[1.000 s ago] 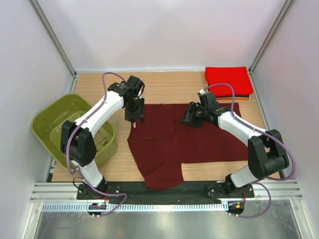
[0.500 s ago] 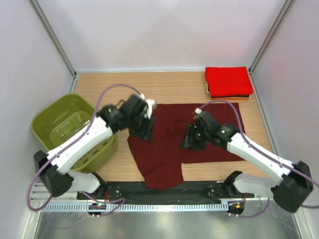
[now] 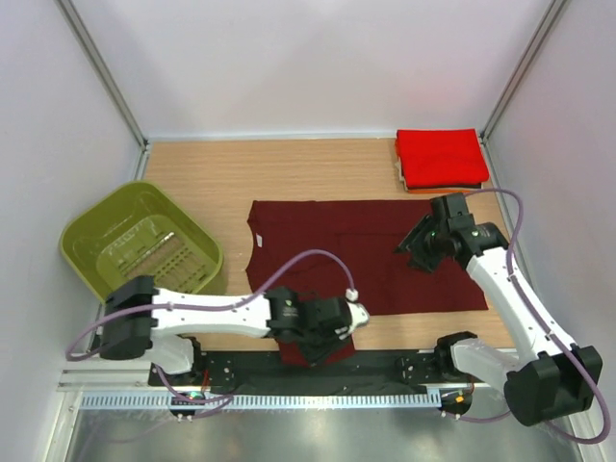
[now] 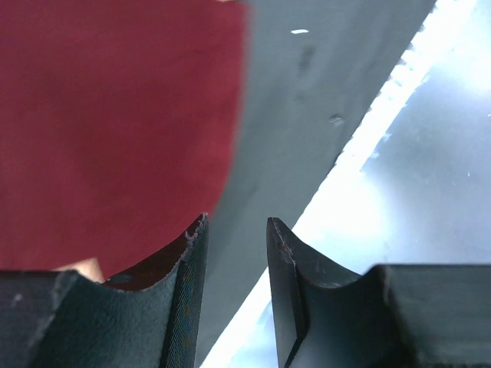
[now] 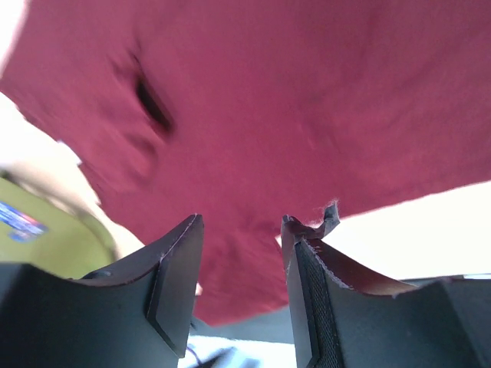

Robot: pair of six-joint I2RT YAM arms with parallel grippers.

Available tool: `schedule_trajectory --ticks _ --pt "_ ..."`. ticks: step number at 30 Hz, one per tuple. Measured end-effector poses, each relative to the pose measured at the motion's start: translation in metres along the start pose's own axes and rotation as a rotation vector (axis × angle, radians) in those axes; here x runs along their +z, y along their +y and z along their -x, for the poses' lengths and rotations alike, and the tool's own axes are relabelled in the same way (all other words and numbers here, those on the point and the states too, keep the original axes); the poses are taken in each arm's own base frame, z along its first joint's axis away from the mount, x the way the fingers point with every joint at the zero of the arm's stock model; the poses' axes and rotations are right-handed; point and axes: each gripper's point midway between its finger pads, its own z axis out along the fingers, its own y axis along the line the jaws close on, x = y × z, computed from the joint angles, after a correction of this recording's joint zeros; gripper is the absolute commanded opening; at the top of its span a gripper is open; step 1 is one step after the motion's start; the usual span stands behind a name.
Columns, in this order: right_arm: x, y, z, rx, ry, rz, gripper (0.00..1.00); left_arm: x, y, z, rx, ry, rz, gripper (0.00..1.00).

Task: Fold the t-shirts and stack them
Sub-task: Fold the tshirt

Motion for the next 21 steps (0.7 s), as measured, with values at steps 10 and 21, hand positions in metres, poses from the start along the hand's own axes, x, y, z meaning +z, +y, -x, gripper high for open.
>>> schedule_trajectory --ticks 10,21 --pt "-0.015 -0.005 0.054 0.148 -0.099 0.012 0.52 0.062 -0.046 -0.016 0.163 0.077 -0.003 0.40" --pt "-0.029 -0.004 0.053 0.147 -0.126 0.057 0.52 0.072 -0.027 -0.006 0.163 0.022 0.103 0.38"
